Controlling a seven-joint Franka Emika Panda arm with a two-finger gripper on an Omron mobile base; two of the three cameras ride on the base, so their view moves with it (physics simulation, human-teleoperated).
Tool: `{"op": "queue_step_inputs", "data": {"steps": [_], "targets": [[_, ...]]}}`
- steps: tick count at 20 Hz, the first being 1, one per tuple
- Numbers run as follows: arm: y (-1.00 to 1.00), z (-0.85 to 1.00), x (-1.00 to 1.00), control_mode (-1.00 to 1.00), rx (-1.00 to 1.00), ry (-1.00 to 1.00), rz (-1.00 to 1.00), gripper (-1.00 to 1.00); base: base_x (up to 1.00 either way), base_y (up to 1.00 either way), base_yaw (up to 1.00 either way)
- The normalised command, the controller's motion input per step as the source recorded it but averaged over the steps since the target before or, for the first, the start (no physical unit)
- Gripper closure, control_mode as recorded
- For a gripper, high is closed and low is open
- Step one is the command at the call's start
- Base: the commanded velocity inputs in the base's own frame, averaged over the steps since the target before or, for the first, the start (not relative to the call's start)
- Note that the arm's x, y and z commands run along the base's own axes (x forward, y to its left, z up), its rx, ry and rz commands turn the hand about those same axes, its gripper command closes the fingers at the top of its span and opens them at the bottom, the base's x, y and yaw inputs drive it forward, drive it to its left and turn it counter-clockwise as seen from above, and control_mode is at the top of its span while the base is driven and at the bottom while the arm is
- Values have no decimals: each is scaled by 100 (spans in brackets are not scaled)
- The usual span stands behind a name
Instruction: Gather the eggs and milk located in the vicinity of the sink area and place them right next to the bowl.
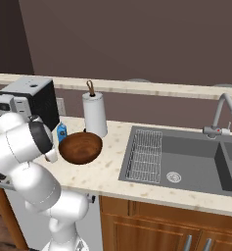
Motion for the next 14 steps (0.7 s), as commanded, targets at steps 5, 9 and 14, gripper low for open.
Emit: {"op": "queue_step_inputs", "data": {"steps": [5, 9, 14], "targets": [[-20, 0, 0, -100, -1, -1, -14, 100, 0, 0, 0], [-25, -1, 0, -100, -2, -4, -14, 100, 0, 0, 0], [-22, -6, 0, -100, -6, -9, -11, 100, 0, 0, 0]]}}
